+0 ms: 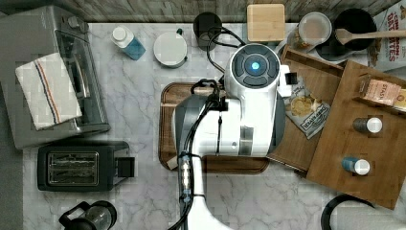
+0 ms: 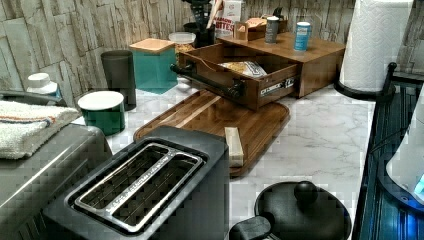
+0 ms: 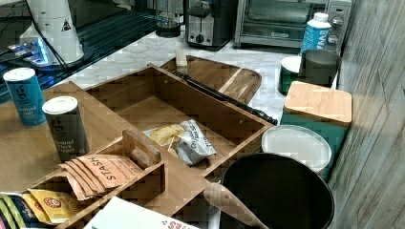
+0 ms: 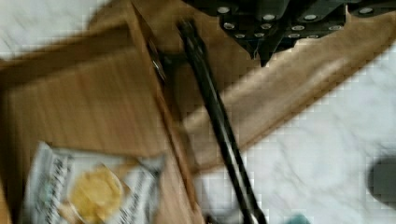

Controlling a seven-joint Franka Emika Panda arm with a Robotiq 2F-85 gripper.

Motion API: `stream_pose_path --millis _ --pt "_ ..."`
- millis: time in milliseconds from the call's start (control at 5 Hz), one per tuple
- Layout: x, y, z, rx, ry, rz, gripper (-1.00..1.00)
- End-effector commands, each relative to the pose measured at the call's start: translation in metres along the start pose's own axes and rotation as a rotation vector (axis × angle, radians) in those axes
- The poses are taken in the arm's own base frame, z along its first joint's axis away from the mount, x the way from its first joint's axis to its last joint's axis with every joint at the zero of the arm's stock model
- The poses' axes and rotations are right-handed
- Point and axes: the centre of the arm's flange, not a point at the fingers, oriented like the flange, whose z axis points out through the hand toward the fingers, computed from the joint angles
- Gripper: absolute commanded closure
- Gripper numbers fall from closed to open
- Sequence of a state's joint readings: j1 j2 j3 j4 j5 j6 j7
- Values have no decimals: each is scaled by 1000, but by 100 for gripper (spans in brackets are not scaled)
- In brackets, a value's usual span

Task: Close the drawer.

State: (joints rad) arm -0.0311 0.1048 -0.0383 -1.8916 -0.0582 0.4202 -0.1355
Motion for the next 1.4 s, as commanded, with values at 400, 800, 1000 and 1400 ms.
stream_pose_path --millis 400,800,1000,1400 --pt "15 -75 75 -1 36 -274 100" --pt "23 -69 120 -27 129 -294 100" --pt "39 -66 140 -60 89 -305 100" --pt "57 -50 135 -109 132 -358 100"
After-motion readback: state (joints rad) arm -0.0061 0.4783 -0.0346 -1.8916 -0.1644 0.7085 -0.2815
